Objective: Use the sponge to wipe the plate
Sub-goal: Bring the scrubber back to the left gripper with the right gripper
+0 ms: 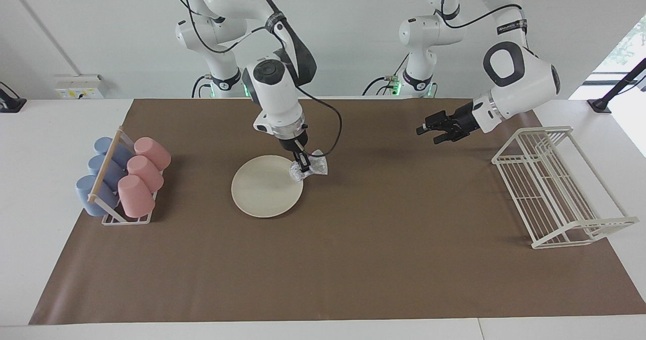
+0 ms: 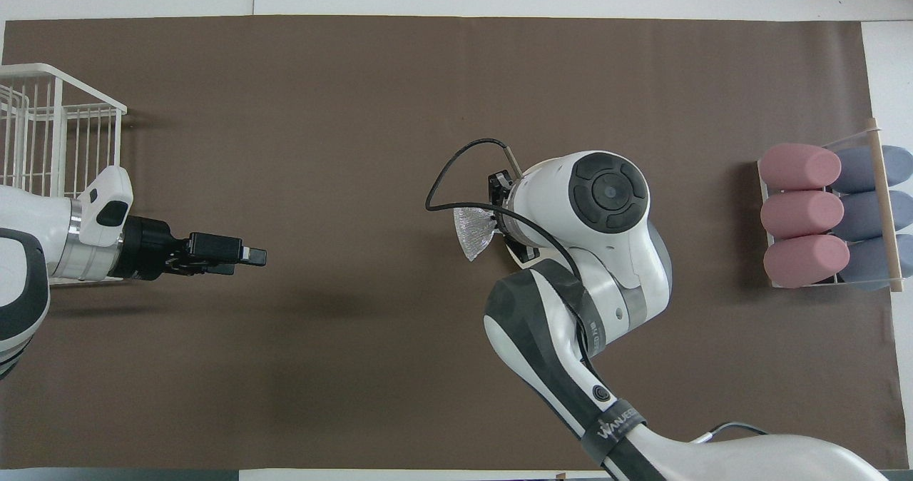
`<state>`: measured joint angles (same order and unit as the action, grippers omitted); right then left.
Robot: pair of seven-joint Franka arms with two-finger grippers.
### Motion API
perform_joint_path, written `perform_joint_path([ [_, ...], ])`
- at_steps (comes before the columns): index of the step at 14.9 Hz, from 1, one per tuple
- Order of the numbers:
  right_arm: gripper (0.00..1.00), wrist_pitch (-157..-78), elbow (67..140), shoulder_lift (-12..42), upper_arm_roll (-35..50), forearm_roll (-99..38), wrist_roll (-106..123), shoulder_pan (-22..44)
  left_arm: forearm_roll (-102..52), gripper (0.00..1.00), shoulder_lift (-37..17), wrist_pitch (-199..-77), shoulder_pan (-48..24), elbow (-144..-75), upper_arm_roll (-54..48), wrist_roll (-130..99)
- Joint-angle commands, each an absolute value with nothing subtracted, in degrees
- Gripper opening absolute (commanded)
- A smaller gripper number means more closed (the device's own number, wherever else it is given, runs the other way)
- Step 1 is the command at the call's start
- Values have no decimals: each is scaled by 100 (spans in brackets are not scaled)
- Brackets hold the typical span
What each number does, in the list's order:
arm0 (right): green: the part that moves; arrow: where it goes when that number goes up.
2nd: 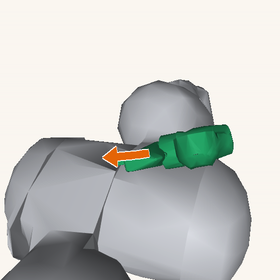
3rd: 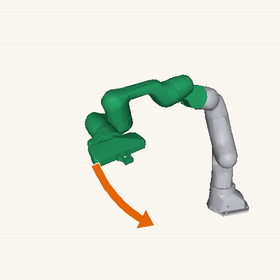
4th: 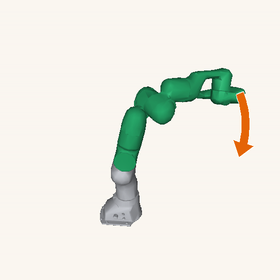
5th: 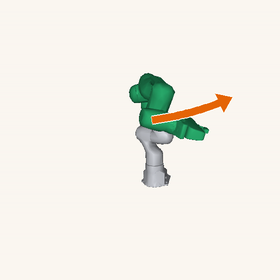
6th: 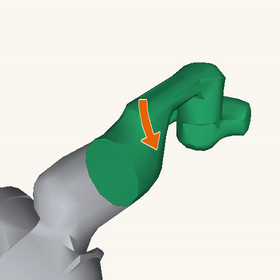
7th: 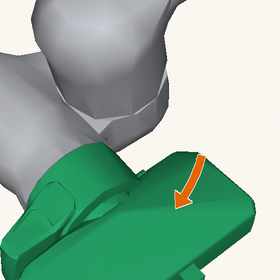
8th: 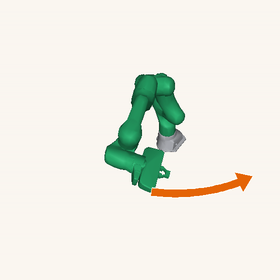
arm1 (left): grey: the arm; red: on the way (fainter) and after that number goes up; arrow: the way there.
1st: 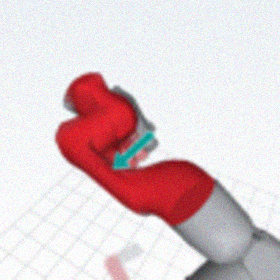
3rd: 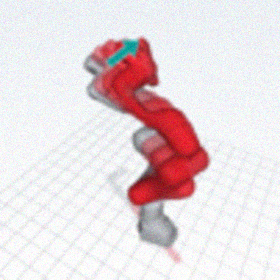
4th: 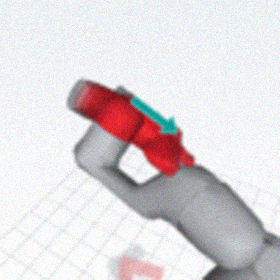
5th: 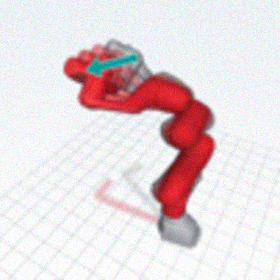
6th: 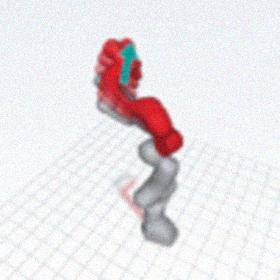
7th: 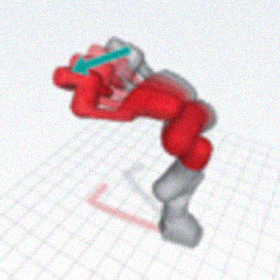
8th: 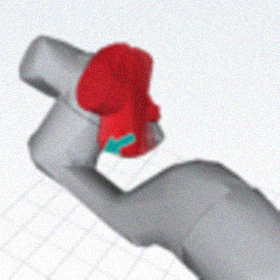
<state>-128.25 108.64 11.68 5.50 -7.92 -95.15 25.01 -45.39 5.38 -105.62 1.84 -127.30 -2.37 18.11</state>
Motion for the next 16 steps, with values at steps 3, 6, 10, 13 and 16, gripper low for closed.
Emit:
perform_joint_path([
  [3, 0, -11244, 9283, 1433, 562, -923, -10361, 2610, -5631, 100, 571, -10213, 114, -12700, -228, 1723],
  [6, 0, -10856, 9132, 1249, 554, -844, -10818, 2978, -6563, 100, 668, -9976, -43, -12884, -229, 1740],
  [10, 0, -10487, 9141, 888, 562, -826, -11539, 3400, -7636, 100, 712, -9993, -385, -13148, -229, 1854],
  [13, 0, -10678, 9132, 861, 563, -897, -12064, 3752, -7962, 100, 782, -9915, -466, -13429, -229, 2162],
  [16, 0, -10574, 9202, 826, 562, -879, -12252, 3797, -7989, 100, 791, -9730, -536, -13421, -228, 2145],
])
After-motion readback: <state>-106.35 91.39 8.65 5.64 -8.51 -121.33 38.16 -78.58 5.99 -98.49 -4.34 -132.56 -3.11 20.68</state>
